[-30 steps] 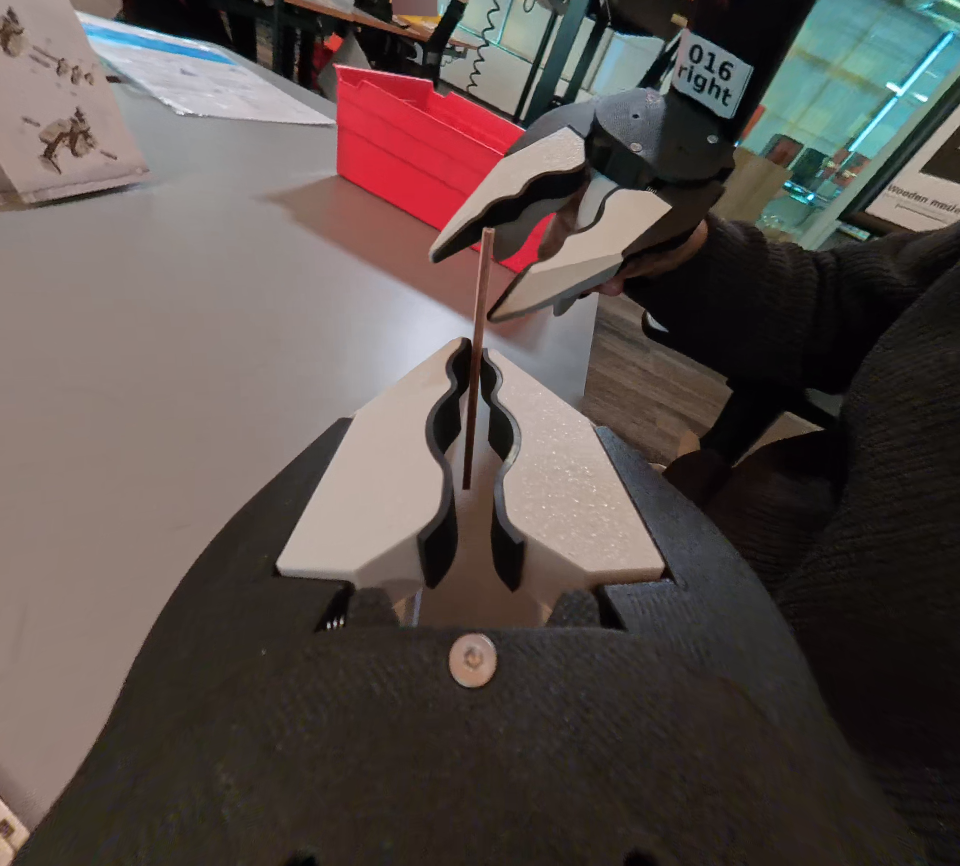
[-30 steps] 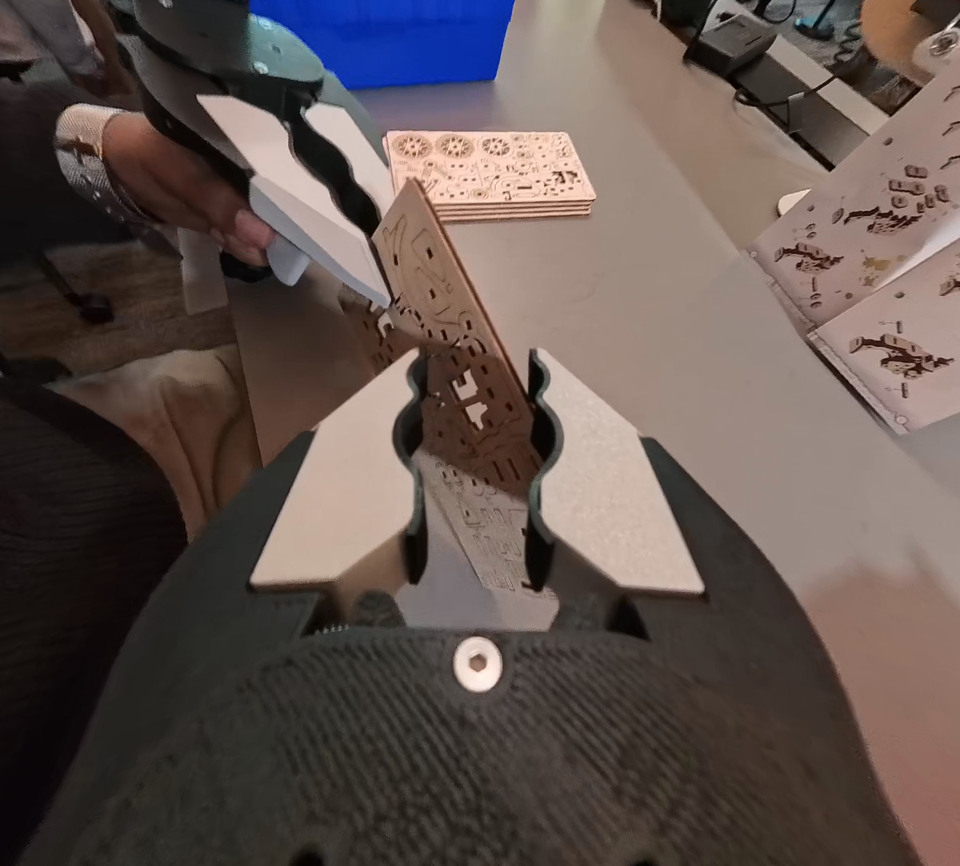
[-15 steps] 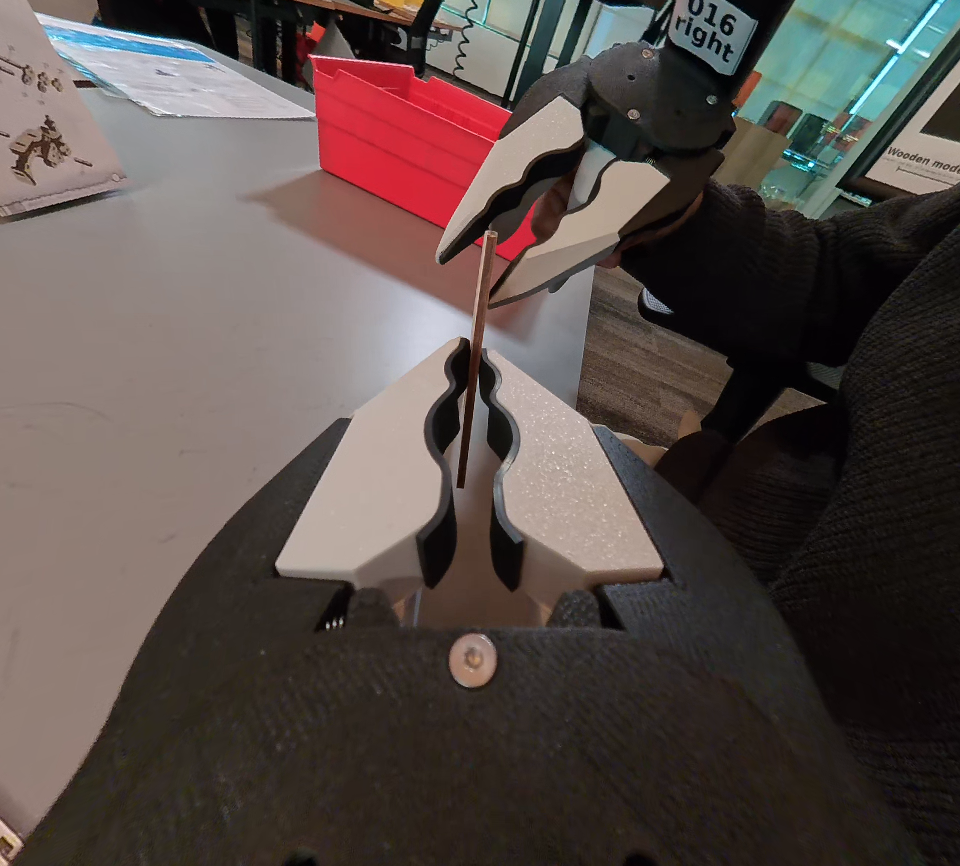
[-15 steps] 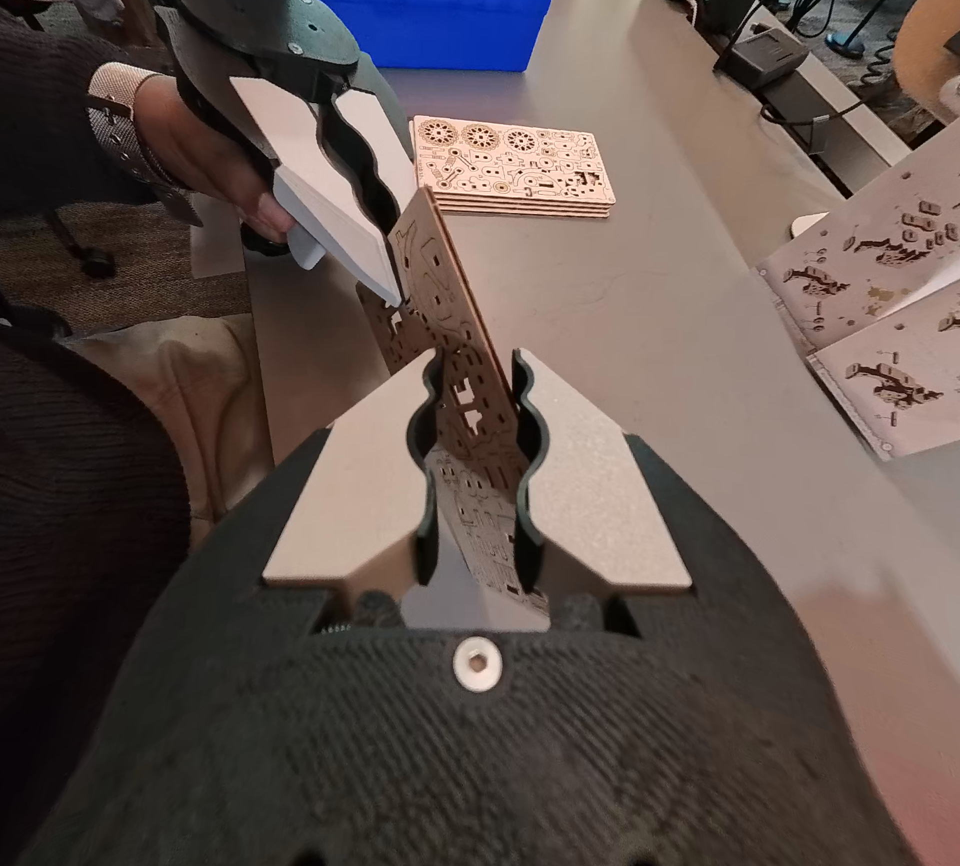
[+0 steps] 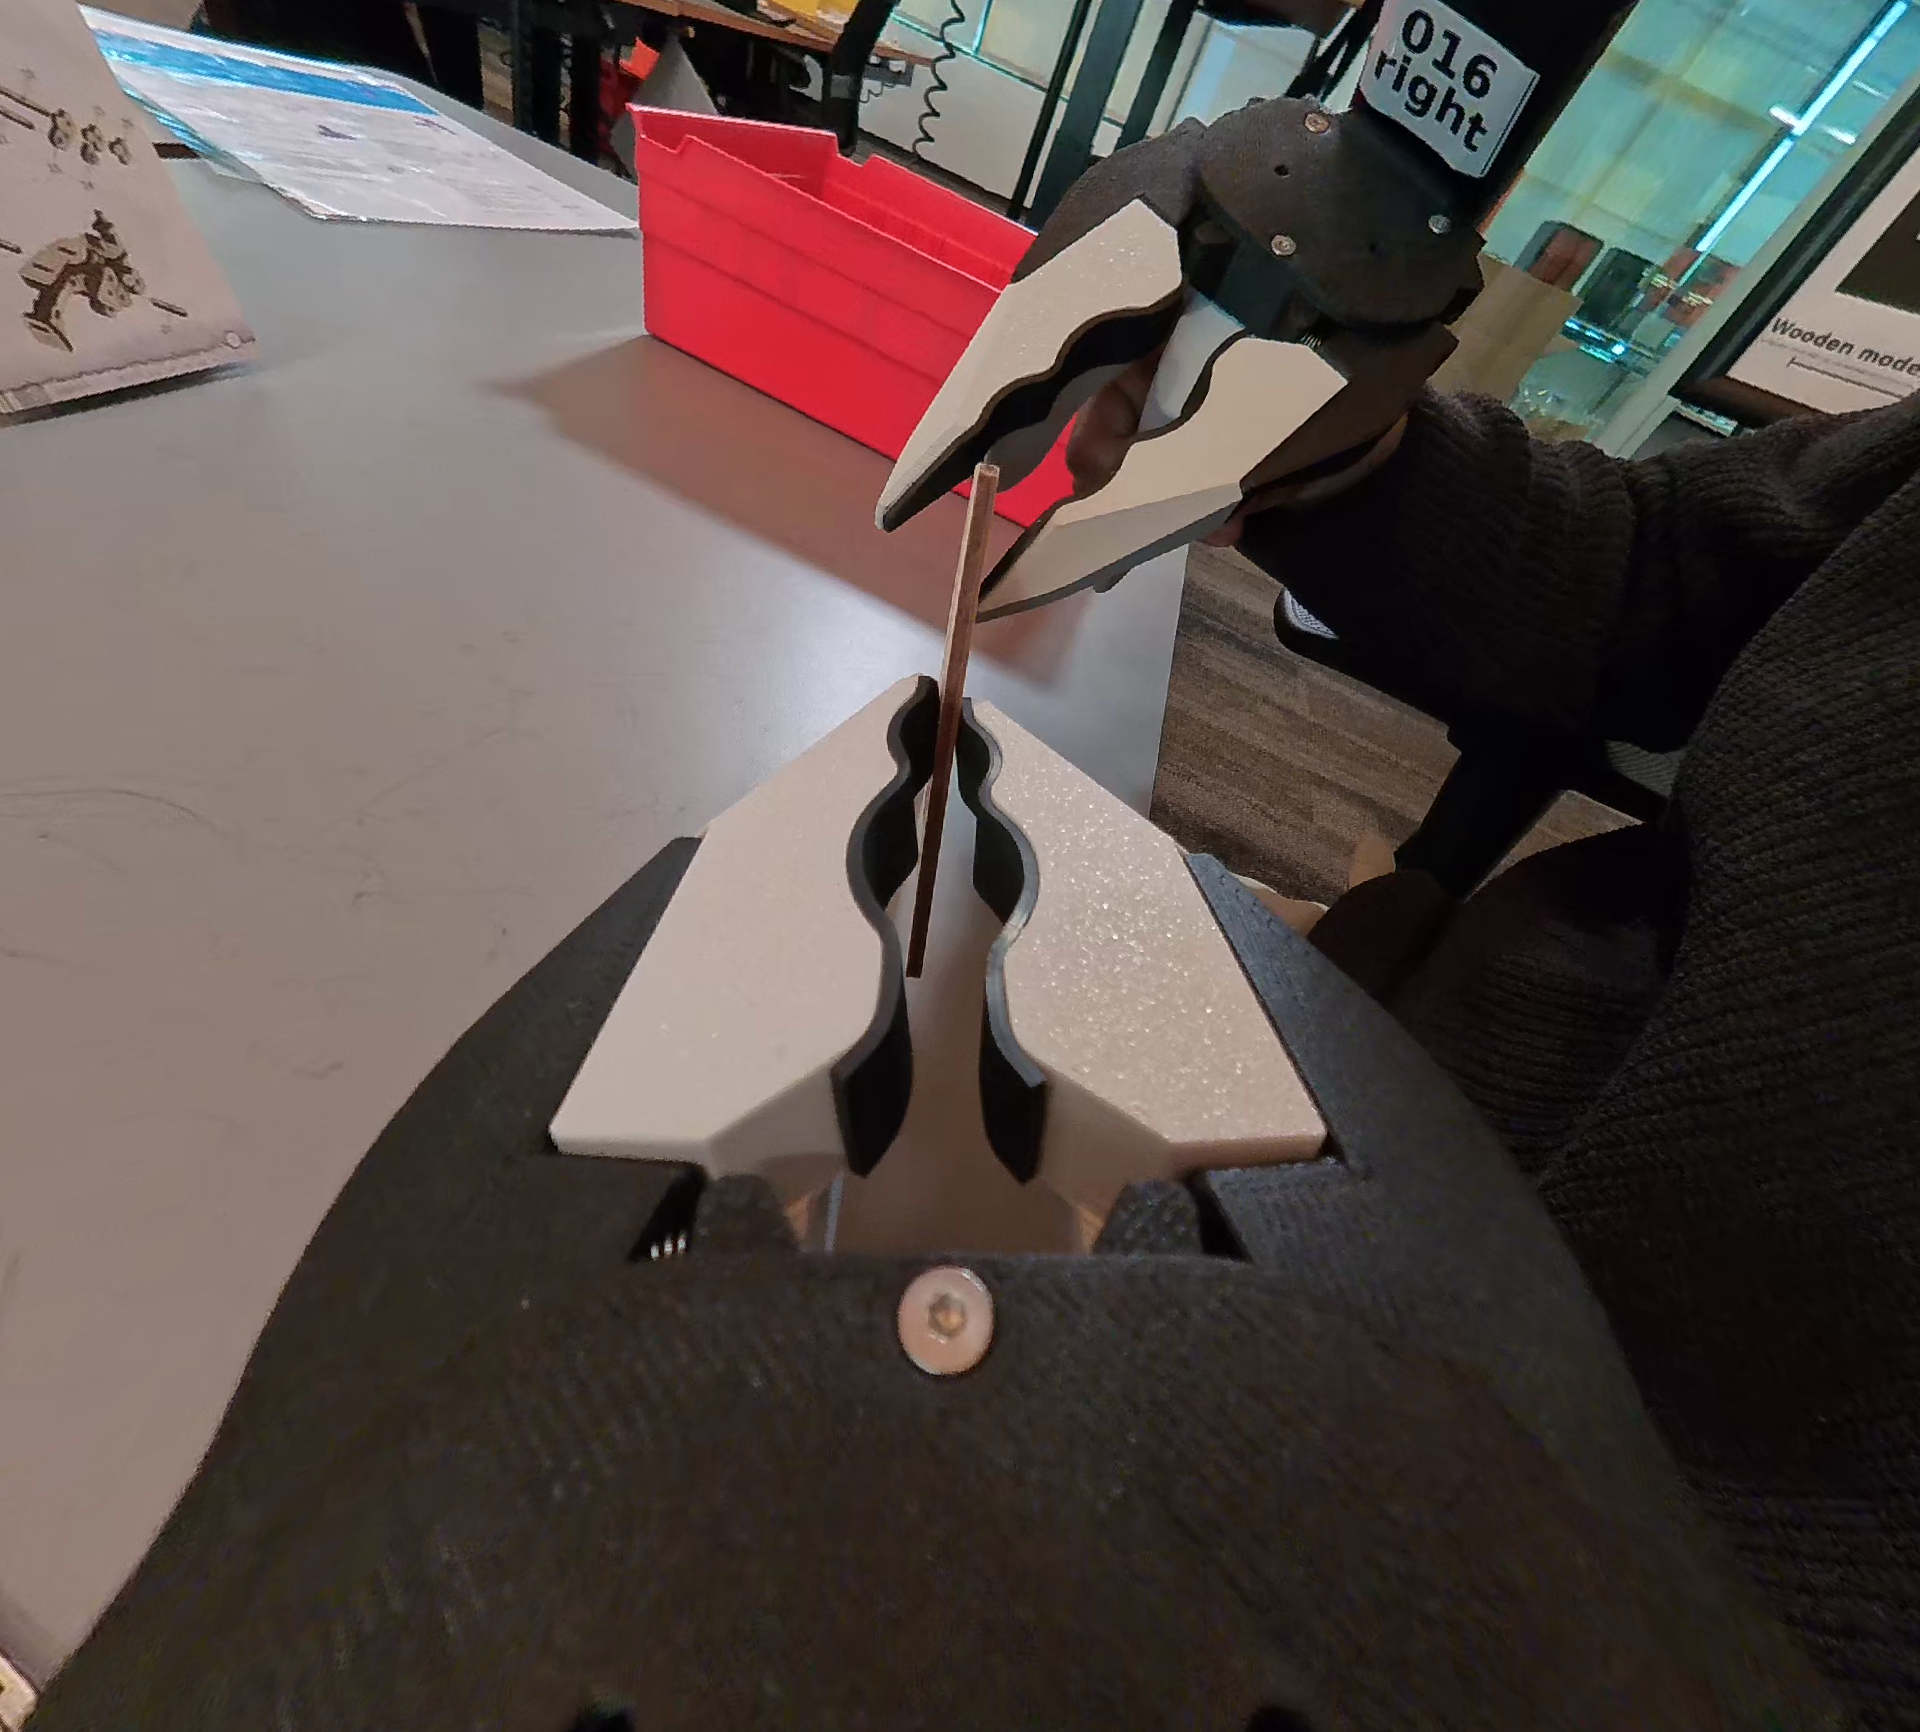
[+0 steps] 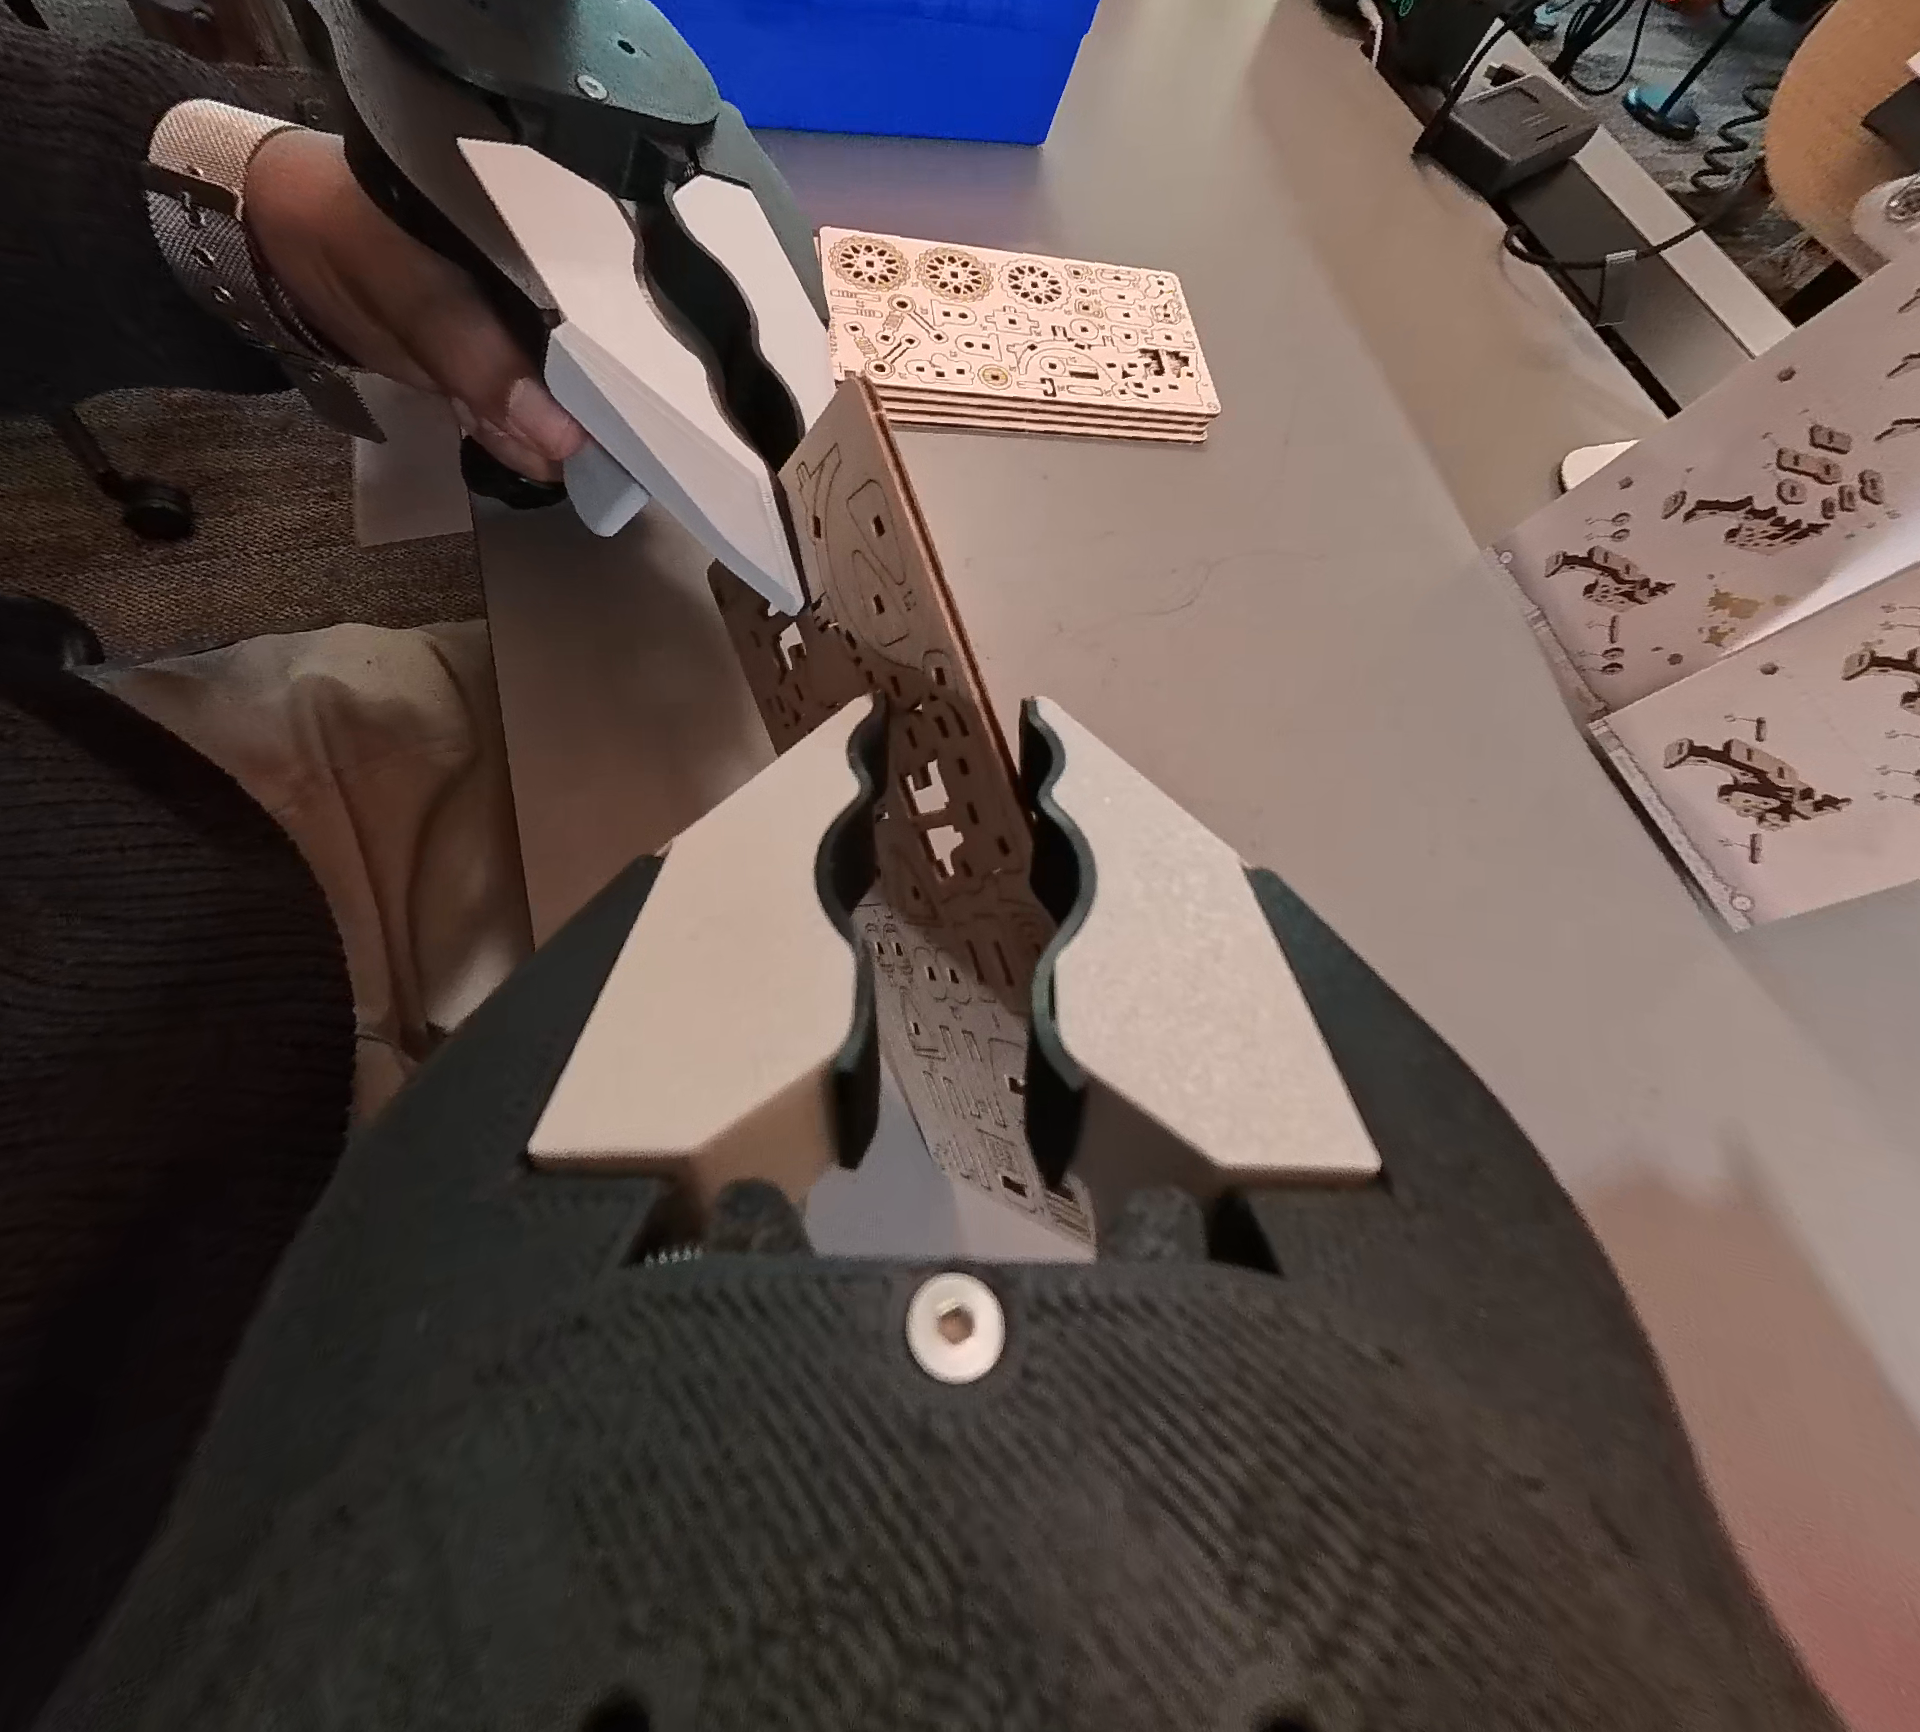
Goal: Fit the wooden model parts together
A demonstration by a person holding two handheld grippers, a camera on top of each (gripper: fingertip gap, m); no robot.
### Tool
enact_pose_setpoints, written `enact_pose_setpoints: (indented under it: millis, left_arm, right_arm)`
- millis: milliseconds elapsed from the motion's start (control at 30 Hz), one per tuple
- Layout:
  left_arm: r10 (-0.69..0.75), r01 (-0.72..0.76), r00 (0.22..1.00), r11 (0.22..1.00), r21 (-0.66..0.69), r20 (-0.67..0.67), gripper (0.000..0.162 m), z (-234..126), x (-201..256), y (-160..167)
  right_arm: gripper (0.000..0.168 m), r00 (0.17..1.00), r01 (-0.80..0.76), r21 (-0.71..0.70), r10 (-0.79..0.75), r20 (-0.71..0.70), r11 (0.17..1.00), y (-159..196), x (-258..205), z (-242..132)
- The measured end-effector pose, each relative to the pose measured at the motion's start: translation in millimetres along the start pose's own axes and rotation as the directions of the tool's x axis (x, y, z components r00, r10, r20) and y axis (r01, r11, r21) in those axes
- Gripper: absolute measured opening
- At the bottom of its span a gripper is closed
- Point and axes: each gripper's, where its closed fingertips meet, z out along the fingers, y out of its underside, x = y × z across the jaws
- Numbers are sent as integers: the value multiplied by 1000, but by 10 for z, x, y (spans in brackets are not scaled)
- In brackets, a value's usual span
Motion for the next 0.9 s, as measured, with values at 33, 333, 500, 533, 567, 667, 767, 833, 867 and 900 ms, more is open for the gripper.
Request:
enact_pose_setpoints:
  millis: [33, 333, 500, 533, 567, 667, 767, 833, 867, 900]
  left_arm:
    - [-2, 2, 1000, 1000, 0, 1, 1, 0, -1, 0]
    - [-14, 14, 1000, 1000, -6, 2, 1, -5, -9, 9]
    - [-19, 19, 1000, 1000, -5, 4, 1, -5, -15, 9]
    - [-18, 18, 1000, 1000, -6, 4, 1, -6, -16, 10]
    - [-19, 19, 1000, 1000, -6, 4, 1, -7, -18, 10]
    - [-14, 14, 1000, 1000, -5, 11, 0, -6, -19, 9]
    - [3, -2, 1000, 1000, -25, 12, 0, 3, -17, 44]
    - [6, -5, 1000, 1000, -29, 13, 0, 5, -28, 54]
    - [2, -1, 1000, 1000, -25, 11, 0, 2, -29, 47]
    - [-1, 1, 1000, 1000, -20, 9, 0, -1, -27, 38]
  right_arm:
    - [23, 1000, 0, 0, 0, 0, 1000, 0, 1, 2]
    - [22, 1000, 25, -11, -25, -6, 1000, 1, -2, 8]
    - [22, 999, 35, -14, -35, -10, 999, 1, 0, 10]
    - [22, 999, 37, -13, -37, -11, 999, 1, 0, 12]
    - [22, 999, 39, -10, -39, -13, 999, 1, 0, 15]
    - [27, 998, 59, 17, -58, -36, 998, -1, 14, 31]
    - [29, 995, 86, 8, -85, -48, 996, 17, 10, 45]
    - [29, 995, 87, 9, -87, -53, 996, 17, 16, 51]
    - [29, 995, 84, 14, -83, -53, 996, 11, 18, 51]
    - [29, 996, 78, 19, -77, -51, 997, 6, 21, 51]
